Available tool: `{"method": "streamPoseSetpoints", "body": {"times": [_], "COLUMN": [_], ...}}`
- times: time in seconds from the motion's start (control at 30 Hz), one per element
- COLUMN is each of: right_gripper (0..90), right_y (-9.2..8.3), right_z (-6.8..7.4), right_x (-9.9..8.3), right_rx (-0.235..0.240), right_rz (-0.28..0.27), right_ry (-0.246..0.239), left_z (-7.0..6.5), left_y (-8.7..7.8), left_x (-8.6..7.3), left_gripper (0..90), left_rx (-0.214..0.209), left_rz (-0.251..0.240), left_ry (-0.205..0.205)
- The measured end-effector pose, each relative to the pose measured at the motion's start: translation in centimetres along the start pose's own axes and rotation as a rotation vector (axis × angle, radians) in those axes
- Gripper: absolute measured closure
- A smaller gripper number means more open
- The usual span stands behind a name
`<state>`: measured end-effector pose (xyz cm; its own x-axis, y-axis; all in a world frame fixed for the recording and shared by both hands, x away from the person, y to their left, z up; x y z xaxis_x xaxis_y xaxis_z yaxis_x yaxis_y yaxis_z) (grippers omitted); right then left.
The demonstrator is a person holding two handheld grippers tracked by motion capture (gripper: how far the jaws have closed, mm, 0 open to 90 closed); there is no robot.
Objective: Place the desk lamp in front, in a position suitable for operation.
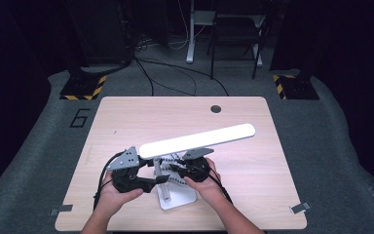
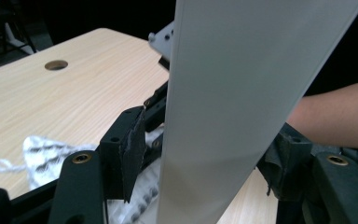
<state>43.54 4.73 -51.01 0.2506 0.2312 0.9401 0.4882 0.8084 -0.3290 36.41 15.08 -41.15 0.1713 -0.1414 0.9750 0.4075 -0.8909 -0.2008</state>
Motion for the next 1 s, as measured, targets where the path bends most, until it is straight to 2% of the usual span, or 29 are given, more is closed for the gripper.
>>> {"method": "streamPoseSetpoints", "body": {"times": [0.07, 0.17, 0.37, 0.47, 0.53, 0.6, 0.63, 0.83, 1.0], "right_gripper": [73.2, 73.2, 73.1, 73.0, 73.1, 73.3, 73.3, 73.5, 74.1], "right_y": [0.4, 1.1, 2.5, 3.1, 3.3, 3.4, 3.6, 3.6, 3.6], "right_z": [0.4, 1.2, 3.1, 3.5, 3.3, 2.9, 2.6, 1.9, 0.8], "right_x": [0.4, 0.1, -2.1, -2.8, -3.2, -3.8, -3.8, -3.8, -3.6], "right_rx": [0.016, 0.048, 0.100, 0.104, 0.092, 0.070, 0.071, 0.047, -0.003], "right_rz": [-0.010, 0.002, 0.093, 0.122, 0.135, 0.155, 0.139, 0.145, 0.136], "right_ry": [-0.005, -0.008, -0.067, -0.071, -0.077, -0.058, -0.065, -0.076, -0.062], "left_z": [-0.1, -0.5, -0.5, -0.5, -0.5, -0.5, -0.5, -0.6, -0.6], "left_y": [-0.2, -0.3, -0.4, -0.3, -0.3, -0.4, -0.3, -0.3, -0.4], "left_x": [0.5, 0.7, 0.7, 0.7, 0.7, 0.7, 0.7, 0.6, 0.6], "left_gripper": [42.1, 49.8, 51.0, 51.4, 51.5, 51.6, 51.6, 51.9, 52.2], "left_rx": [-0.010, -0.029, -0.023, -0.020, -0.016, -0.013, -0.009, -0.003, 0.000], "left_rz": [-0.007, 0.017, 0.020, 0.025, 0.031, 0.036, 0.031, 0.025, 0.025], "left_ry": [-0.001, 0.011, 0.032, 0.039, 0.041, 0.043, 0.046, 0.053, 0.062]}}
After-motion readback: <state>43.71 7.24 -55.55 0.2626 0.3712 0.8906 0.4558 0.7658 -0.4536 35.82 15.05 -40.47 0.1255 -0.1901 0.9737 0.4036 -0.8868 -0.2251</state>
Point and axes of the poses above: each handheld gripper's, and its own axes: y roughly forward along the jaws, x roughly out of its top, z roughly to its left, the point moved 8 cm from there along y, roughly forward along the jaws, and after that the axes turned 11 degrees about -z, right-handed, at the moved point
